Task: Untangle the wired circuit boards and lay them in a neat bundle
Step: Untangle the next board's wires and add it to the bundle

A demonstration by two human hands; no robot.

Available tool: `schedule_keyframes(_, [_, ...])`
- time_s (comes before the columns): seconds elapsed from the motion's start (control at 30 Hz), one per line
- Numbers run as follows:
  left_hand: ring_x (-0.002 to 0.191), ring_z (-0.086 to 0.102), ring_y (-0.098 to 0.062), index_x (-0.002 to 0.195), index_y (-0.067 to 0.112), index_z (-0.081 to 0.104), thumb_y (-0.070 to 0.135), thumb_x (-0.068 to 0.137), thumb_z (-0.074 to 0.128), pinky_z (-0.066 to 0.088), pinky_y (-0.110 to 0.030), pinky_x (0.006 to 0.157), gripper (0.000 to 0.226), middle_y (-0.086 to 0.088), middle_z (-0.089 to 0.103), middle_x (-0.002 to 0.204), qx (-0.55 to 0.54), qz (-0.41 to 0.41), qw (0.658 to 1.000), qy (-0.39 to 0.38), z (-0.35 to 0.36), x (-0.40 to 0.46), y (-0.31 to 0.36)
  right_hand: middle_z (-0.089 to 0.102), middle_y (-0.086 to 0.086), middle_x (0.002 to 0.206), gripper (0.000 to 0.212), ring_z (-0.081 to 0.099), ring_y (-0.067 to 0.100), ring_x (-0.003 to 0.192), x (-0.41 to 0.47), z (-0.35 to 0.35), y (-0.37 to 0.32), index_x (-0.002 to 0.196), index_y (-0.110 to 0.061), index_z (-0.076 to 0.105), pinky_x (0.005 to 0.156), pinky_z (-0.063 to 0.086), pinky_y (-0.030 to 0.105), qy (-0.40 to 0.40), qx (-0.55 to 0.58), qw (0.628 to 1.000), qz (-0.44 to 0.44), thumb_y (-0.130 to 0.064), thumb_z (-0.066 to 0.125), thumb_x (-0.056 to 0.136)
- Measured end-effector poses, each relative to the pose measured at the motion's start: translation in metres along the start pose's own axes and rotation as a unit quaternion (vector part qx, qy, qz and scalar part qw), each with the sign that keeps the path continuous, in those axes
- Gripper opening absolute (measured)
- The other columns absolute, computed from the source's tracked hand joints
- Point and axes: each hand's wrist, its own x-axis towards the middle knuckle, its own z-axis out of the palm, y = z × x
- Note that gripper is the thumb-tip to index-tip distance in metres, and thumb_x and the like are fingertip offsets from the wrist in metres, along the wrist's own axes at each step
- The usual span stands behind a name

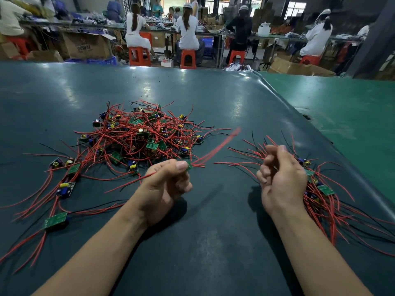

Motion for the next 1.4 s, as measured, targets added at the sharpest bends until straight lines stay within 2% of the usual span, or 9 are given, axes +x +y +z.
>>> schedule_keyframes(0.13, [0.046, 0.039, -0.010, 0.063, 0.016, 0.062, 0.024, 0.060, 0.075, 0.040, -0.021, 0.048, 0.016, -0.002, 0.049, 0.061, -0.027, -0.017, 0.999, 0.005, -0.001, 0.000, 0.001, 0.057, 0.001, 0.070, 0.014, 0.042, 0.007, 0.045, -0.027, 0.008, 0.014, 0.101, -0.020, 0.073, 0.037, 0.032, 0.016, -0.272, -0.212, 0.934, 0.097, -0.021, 0.065, 0.089])
schedule_keyframes(0.23, [0.048, 0.036, -0.010, 0.072, 0.013, 0.059, 0.022, 0.065, 0.075, 0.036, -0.019, 0.046, 0.020, -0.006, 0.042, 0.069, 0.025, -0.069, 0.997, -0.025, 0.000, -0.001, 0.000, 0.059, -0.004, 0.080, 0.058, 0.053, 0.016, 0.059, -0.046, 0.012, 0.029, 0.131, -0.038, 0.057, 0.046, 0.040, 0.021, -0.447, -0.272, 0.850, 0.059, -0.019, 0.076, 0.080])
schedule_keyframes(0.37, [0.041, 0.034, 0.000, 0.084, 0.013, 0.076, 0.028, 0.067, 0.070, 0.033, -0.015, 0.043, 0.023, 0.009, 0.047, 0.055, 0.058, -0.094, 0.991, -0.081, 0.000, -0.004, 0.001, 0.064, -0.012, 0.066, 0.029, 0.044, -0.001, 0.048, -0.046, 0.013, 0.026, 0.104, -0.026, 0.073, 0.047, 0.036, 0.013, -0.369, -0.253, 0.893, -0.056, -0.004, 0.071, 0.085])
schedule_keyframes(0.5, [0.041, 0.033, -0.002, 0.076, 0.017, 0.077, 0.024, 0.070, 0.073, 0.032, -0.015, 0.044, 0.010, 0.009, 0.047, 0.054, 0.096, -0.098, 0.987, -0.085, 0.002, -0.004, 0.002, 0.064, 0.015, 0.062, 0.022, 0.043, 0.013, 0.048, -0.047, 0.011, 0.024, 0.092, -0.026, 0.076, 0.048, 0.038, 0.029, -0.347, -0.271, 0.896, -0.056, -0.007, 0.074, 0.081])
schedule_keyframes(0.6, [0.038, 0.029, -0.001, 0.100, -0.005, 0.070, 0.022, 0.071, 0.082, 0.032, -0.014, 0.042, 0.041, 0.009, 0.043, 0.049, 0.085, -0.123, 0.986, -0.079, -0.001, -0.004, 0.002, 0.068, 0.003, 0.062, 0.021, 0.048, 0.005, 0.046, -0.050, 0.010, 0.023, 0.093, -0.024, 0.076, 0.046, 0.043, 0.019, -0.357, -0.253, 0.897, -0.055, -0.014, 0.076, 0.074])
schedule_keyframes(0.67, [0.035, 0.031, 0.000, 0.090, -0.012, 0.060, 0.043, 0.052, 0.092, 0.034, -0.014, 0.039, 0.074, 0.006, 0.049, 0.046, 0.081, -0.113, 0.988, -0.064, 0.000, -0.005, 0.000, 0.070, 0.002, 0.064, 0.020, 0.048, 0.008, 0.044, -0.054, 0.007, 0.024, 0.088, -0.031, 0.077, 0.041, 0.044, 0.024, -0.329, -0.264, 0.903, -0.081, -0.016, 0.078, 0.075])
schedule_keyframes(0.87, [0.041, 0.046, -0.008, 0.067, 0.010, 0.076, 0.069, 0.026, 0.088, 0.042, -0.019, 0.043, 0.073, -0.006, 0.065, 0.062, 0.077, -0.086, 0.993, -0.016, 0.004, -0.001, -0.004, 0.067, 0.006, 0.069, 0.022, 0.048, 0.014, 0.043, -0.052, 0.007, 0.018, 0.094, -0.028, 0.067, 0.037, 0.041, 0.027, -0.129, -0.245, 0.933, -0.230, -0.008, 0.069, 0.087])
schedule_keyframes(1.17, [0.044, 0.047, -0.013, 0.066, 0.009, 0.073, 0.042, 0.077, 0.063, 0.042, -0.023, 0.046, 0.036, -0.011, 0.063, 0.061, 0.090, -0.015, 0.995, 0.043, 0.003, -0.004, -0.007, 0.066, -0.001, 0.060, 0.021, 0.048, 0.009, 0.039, -0.027, -0.005, 0.003, 0.083, -0.017, 0.051, 0.039, 0.042, 0.018, 0.160, 0.011, 0.987, 0.022, -0.029, 0.054, 0.100])
schedule_keyframes(1.4, [0.047, 0.050, -0.011, 0.067, 0.012, 0.067, 0.035, 0.088, 0.067, 0.040, -0.020, 0.049, 0.031, -0.003, 0.064, 0.058, 0.334, 0.109, 0.933, 0.075, -0.002, -0.013, -0.008, 0.065, 0.001, 0.058, 0.030, 0.048, 0.011, 0.036, -0.030, -0.004, 0.008, 0.080, -0.012, 0.058, 0.034, 0.036, 0.017, 0.053, -0.105, 0.993, 0.002, -0.027, 0.046, 0.103])
